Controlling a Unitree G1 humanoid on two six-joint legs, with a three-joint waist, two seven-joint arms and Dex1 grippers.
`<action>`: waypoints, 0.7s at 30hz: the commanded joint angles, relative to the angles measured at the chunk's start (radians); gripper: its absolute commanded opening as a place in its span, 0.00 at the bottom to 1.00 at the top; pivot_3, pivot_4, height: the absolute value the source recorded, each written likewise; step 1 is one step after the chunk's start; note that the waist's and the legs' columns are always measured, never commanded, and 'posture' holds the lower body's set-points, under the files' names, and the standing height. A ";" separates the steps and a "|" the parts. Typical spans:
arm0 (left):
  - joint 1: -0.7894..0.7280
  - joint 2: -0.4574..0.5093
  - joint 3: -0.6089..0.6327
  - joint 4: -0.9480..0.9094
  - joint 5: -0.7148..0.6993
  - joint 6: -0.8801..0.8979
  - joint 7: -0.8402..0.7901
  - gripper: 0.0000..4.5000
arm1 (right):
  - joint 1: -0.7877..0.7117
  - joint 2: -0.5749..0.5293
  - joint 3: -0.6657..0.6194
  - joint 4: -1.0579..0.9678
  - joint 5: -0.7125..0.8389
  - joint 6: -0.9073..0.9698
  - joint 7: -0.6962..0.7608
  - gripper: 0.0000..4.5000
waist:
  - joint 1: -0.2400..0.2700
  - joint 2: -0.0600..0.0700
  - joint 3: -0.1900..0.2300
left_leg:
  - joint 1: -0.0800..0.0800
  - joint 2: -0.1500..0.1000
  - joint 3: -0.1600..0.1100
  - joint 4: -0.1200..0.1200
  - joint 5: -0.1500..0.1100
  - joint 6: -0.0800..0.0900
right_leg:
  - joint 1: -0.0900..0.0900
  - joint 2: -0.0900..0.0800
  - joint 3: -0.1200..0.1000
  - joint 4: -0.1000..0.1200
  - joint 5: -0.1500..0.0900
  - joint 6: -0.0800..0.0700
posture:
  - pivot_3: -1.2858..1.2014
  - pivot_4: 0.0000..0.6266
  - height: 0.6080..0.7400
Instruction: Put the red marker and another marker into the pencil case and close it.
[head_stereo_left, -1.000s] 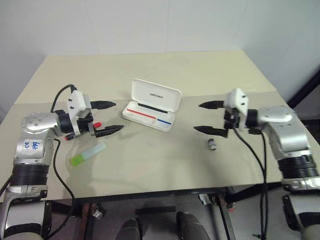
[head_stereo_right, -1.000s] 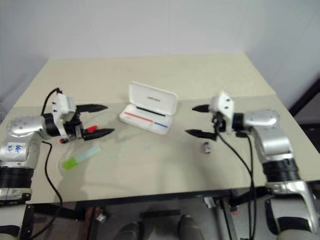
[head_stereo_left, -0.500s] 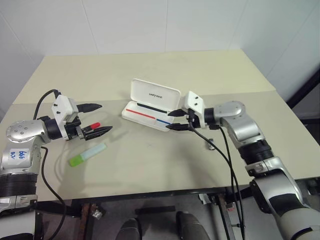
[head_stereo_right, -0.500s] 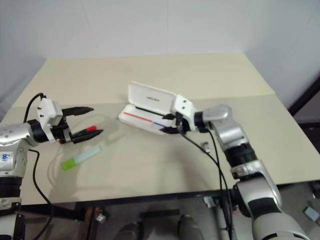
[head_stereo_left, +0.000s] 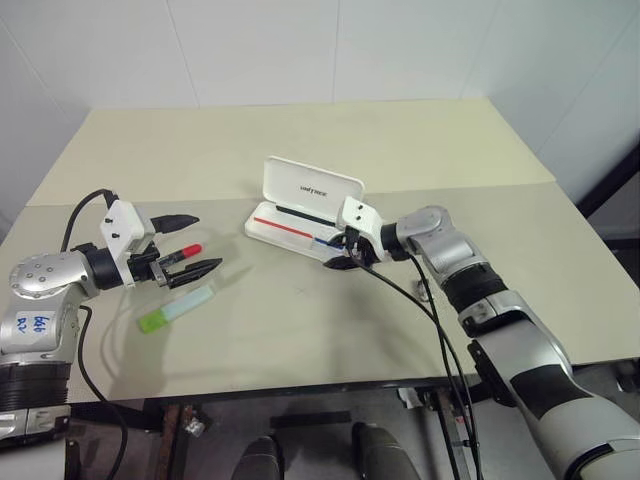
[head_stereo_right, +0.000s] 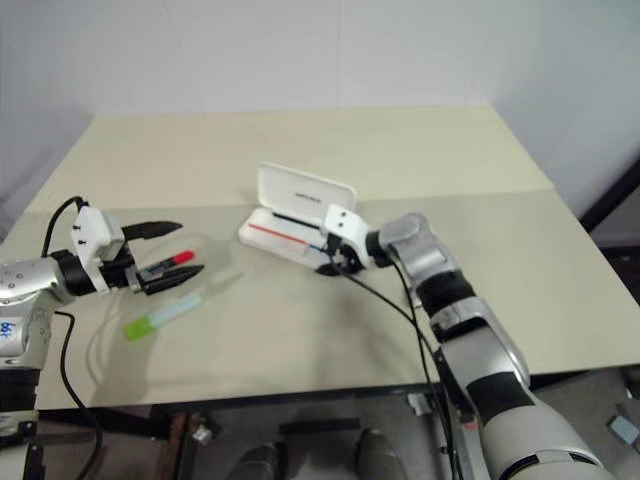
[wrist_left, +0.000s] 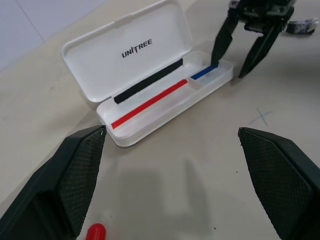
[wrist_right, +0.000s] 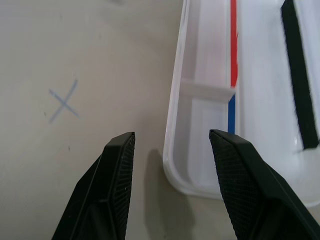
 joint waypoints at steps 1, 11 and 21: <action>0.012 0.017 0.039 -0.057 -0.028 0.007 0.014 1.00 | -0.041 0.017 0.024 0.038 -0.036 -0.021 0.020 0.55 | -0.002 0.000 0.000 | 0.000 0.000 0.000 0.000 0.000 0.000 | 0.000 0.000 0.000 0.000 0.000 0.000 | 0.52 0.24 1.00; 0.030 0.018 0.051 -0.069 -0.034 0.003 0.032 1.00 | -0.076 0.072 0.062 0.098 -0.105 -0.027 0.032 0.36 | -0.021 -0.001 -0.001 | 0.001 0.000 0.000 0.000 0.000 0.000 | 0.000 0.000 0.000 0.002 0.000 0.000 | 0.52 0.24 1.00; 0.038 0.010 0.054 -0.067 -0.034 -0.010 0.045 1.00 | -0.080 0.087 0.061 0.100 -0.127 -0.047 0.017 0.00 | -0.024 -0.003 -0.002 | 0.001 0.000 -0.001 -0.001 0.000 -0.001 | 0.000 0.000 0.000 0.002 -0.001 0.000 | 0.52 0.24 1.00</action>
